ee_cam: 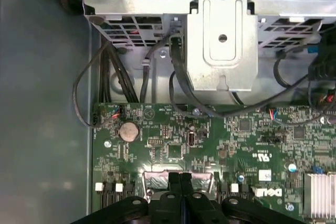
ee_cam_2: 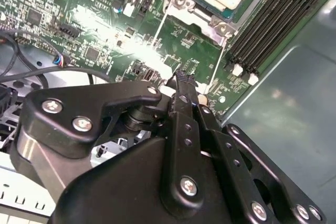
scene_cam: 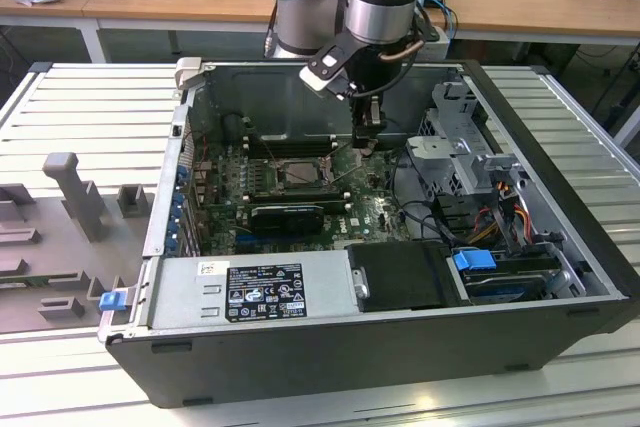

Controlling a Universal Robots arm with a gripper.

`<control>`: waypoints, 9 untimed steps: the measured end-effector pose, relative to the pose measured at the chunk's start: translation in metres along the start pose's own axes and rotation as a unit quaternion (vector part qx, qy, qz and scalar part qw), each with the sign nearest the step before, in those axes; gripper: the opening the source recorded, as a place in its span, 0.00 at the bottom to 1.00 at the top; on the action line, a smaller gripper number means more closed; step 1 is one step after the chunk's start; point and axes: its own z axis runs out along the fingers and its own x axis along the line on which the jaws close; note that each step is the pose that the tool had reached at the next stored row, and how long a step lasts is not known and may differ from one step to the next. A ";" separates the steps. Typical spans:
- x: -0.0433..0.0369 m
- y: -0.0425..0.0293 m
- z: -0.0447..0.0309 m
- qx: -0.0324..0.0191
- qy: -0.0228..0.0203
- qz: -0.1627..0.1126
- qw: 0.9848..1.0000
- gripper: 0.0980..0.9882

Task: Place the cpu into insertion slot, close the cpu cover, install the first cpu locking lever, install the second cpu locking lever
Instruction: 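Close the cpu cover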

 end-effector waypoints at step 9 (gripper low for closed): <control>0.0009 0.0127 0.0051 0.000 0.000 -0.009 1.000 0.01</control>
